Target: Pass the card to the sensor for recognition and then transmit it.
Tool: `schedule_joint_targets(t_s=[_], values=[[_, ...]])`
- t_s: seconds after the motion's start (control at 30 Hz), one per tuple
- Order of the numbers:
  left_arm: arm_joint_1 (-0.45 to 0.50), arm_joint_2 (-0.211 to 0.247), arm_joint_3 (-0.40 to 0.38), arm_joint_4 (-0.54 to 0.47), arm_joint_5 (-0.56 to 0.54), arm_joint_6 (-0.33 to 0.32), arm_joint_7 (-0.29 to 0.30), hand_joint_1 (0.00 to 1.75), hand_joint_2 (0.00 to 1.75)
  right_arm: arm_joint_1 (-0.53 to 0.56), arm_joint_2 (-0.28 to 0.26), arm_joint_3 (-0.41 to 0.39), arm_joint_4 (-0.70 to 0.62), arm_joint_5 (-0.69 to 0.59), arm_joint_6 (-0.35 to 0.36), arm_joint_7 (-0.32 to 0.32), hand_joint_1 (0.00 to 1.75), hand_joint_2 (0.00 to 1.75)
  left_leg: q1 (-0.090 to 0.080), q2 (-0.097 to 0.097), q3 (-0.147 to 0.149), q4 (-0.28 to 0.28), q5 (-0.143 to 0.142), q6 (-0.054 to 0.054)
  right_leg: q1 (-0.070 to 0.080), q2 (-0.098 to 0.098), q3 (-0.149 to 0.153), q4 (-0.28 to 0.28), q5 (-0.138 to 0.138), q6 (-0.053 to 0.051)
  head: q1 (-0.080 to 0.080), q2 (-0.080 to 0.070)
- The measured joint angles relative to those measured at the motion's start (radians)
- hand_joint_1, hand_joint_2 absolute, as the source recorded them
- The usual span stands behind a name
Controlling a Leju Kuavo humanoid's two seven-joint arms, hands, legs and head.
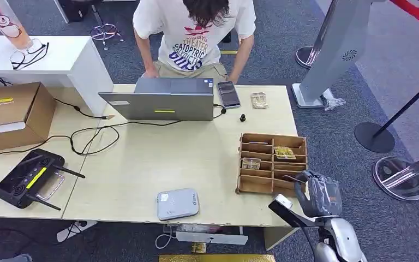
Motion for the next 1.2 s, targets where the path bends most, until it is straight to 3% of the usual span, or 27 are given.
schedule_joint_targets(t_s=[0.43, 0.73, 0.83, 1.2], values=[[0.0, 0.001, 0.0, 0.0, -0.014, -0.009, -0.002, 0.0, 0.0, -0.01, -0.015, 0.003, -0.033, -0.005, 0.019, -0.021, 1.38, 1.75, 0.0, 0.0, 0.0, 0.0, 0.0, 0.0, 0.0, 0.0, 0.0, 0.0, 0.0, 0.0, 0.0, 0.0], [0.0, 0.003, 0.0, 0.0, -0.019, -0.012, -0.002, 0.0, 0.0, -0.045, -0.073, 0.016, -0.086, -0.06, 0.065, -0.051, 1.43, 1.75, 0.0, 0.0, 0.0, 0.0, 0.0, 0.0, 0.0, 0.0, 0.0, 0.0, 0.0, 0.0, 0.0, 0.0], [0.0, 0.003, 0.0, 0.0, -0.019, -0.016, -0.002, 0.0, 0.0, -0.063, -0.093, 0.02, -0.104, -0.097, 0.089, -0.061, 1.4, 1.75, 0.0, 0.0, 0.0, 0.0, 0.0, 0.0, 0.0, 0.0, 0.0, 0.0, 0.0, 0.0, 0.0, 0.0], [-0.001, 0.006, 0.0, 0.0, -0.029, -0.014, -0.008, 0.0, 0.0, -0.166, -0.189, 0.028, -0.178, -0.291, 0.232, -0.116, 1.52, 1.75, 0.0, 0.0, 0.0, 0.0, 0.0, 0.0, 0.0, 0.0, 0.0, 0.0, 0.001, 0.0, 0.0, 0.0]])
